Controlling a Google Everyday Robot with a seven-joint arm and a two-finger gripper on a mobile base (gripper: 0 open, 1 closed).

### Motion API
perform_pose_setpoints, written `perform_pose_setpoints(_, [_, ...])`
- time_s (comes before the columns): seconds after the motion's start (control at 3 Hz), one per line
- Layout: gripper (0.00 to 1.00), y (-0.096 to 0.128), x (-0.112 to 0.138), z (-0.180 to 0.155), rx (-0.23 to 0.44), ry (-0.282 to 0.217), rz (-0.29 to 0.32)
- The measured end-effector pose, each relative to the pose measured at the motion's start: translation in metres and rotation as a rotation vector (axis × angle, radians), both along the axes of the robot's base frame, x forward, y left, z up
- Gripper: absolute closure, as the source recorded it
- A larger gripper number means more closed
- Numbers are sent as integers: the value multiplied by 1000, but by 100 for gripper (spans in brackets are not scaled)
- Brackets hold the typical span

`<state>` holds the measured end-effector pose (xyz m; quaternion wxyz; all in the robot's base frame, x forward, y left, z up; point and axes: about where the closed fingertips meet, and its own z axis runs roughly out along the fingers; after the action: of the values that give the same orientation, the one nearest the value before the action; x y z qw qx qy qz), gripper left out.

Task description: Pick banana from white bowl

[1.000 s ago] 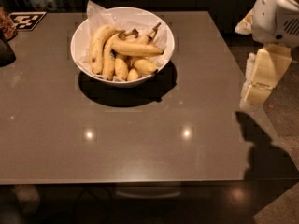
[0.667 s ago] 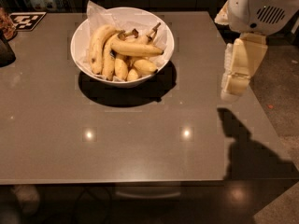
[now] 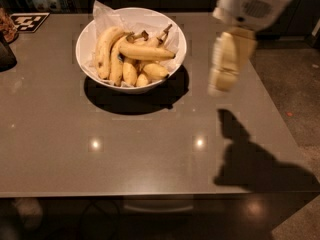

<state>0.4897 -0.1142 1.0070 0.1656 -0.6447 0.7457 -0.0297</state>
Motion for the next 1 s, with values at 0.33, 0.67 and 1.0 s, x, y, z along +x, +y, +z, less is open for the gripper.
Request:
perform_pose_setpoints(0.33, [0, 45, 32, 3, 26, 21, -43])
perform_pose_setpoints(0.67, [0, 83, 59, 1, 35, 51, -63])
perform_pose_setpoints(1.0, [3, 104, 82, -6, 55, 80, -90])
